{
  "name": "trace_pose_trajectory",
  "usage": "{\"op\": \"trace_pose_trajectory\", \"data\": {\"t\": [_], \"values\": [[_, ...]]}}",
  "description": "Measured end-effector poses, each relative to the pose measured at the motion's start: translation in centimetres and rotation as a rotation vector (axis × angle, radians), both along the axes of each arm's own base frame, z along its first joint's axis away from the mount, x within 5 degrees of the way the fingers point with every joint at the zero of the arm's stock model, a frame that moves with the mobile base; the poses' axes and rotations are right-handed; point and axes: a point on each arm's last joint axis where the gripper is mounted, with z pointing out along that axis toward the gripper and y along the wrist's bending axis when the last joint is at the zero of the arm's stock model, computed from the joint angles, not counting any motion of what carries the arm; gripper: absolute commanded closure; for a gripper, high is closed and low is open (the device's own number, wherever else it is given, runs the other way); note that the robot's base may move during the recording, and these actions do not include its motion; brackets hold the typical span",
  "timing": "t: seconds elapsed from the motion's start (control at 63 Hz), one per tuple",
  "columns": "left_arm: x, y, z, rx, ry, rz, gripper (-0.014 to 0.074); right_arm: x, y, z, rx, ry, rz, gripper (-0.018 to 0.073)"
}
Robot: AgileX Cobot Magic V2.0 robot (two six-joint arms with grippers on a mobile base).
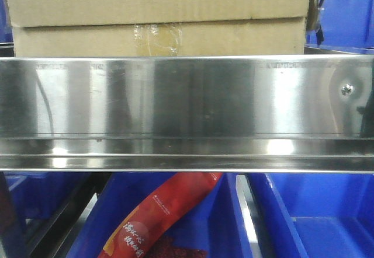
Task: Grab carton from right shelf to conveyor
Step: 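Close both grippers on the opposite side walls of the carton, then lift the carton off the shelf with both grippers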
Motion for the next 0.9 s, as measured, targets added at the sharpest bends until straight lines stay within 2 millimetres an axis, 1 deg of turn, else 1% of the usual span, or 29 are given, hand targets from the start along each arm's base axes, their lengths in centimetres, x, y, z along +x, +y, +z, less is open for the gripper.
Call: {"op": "trace_pose_trajectory", "data": {"t": [0.032, 0.048, 0.063, 0.111, 0.127, 0.19, 0.365, 0.444, 0.556, 0.683, 0.778, 0.857, 0.905], "values": [[0.0, 0.0, 0.1, -0.009, -0.003, 0.001, 0.0447, 0.0, 0.1, 0.0, 0.006, 0.002, 0.002, 0.0603], [0.0, -0.1, 0.1, -0.013, -0.007, 0.000, 0.0482, -0.1, 0.2, 0.0, 0.011, 0.004, 0.005, 0.0622], [0.0, -0.1, 0.2, -0.017, -0.011, 0.000, 0.0519, 0.0, 0.3, -0.1, 0.014, 0.007, 0.006, 0.0660], [0.1, -0.1, 0.2, -0.021, -0.017, -0.002, 0.0643, -0.1, 0.4, -0.1, 0.005, 0.003, 0.001, 0.0625], [0.1, -0.1, 0.2, -0.021, -0.017, -0.002, 0.0645, 0.0, 0.3, -0.2, 0.000, 0.003, 0.000, 0.0617], [0.0, -0.2, 0.2, -0.025, -0.009, -0.003, 0.0592, 0.1, 0.3, -0.3, -0.003, 0.008, -0.007, 0.0622], [0.0, -0.2, 0.2, -0.030, -0.008, -0.004, 0.0610, 0.2, 0.2, -0.3, -0.006, 0.007, -0.011, 0.0625], [-0.1, -0.2, 0.3, -0.029, -0.002, -0.004, 0.0610, -0.1, 0.1, 0.1, -0.004, -0.002, -0.011, 0.0625], [-1.1, 0.0, 1.2, -0.035, -0.005, -0.004, 0.0610, -1.2, -0.2, 1.4, 0.002, -0.022, -0.009, 0.0625], [-3.9, 0.1, 4.2, -0.061, -0.074, -0.017, 0.0610, -3.8, -1.0, 4.4, 0.024, -0.088, -0.008, 0.0625], [-6.5, -0.1, 6.8, -0.079, -0.140, -0.040, 0.0610, -6.5, -2.0, 7.3, 0.051, -0.164, -0.014, 0.0625], [-8.3, -0.5, 8.3, -0.088, -0.178, -0.060, 0.0610, -8.4, -2.6, 9.0, 0.067, -0.209, -0.013, 0.0625], [-9.1, -0.7, 8.9, -0.087, -0.195, -0.074, 0.0610, -9.3, -2.9, 9.5, 0.068, -0.221, -0.014, 0.0625]]}}
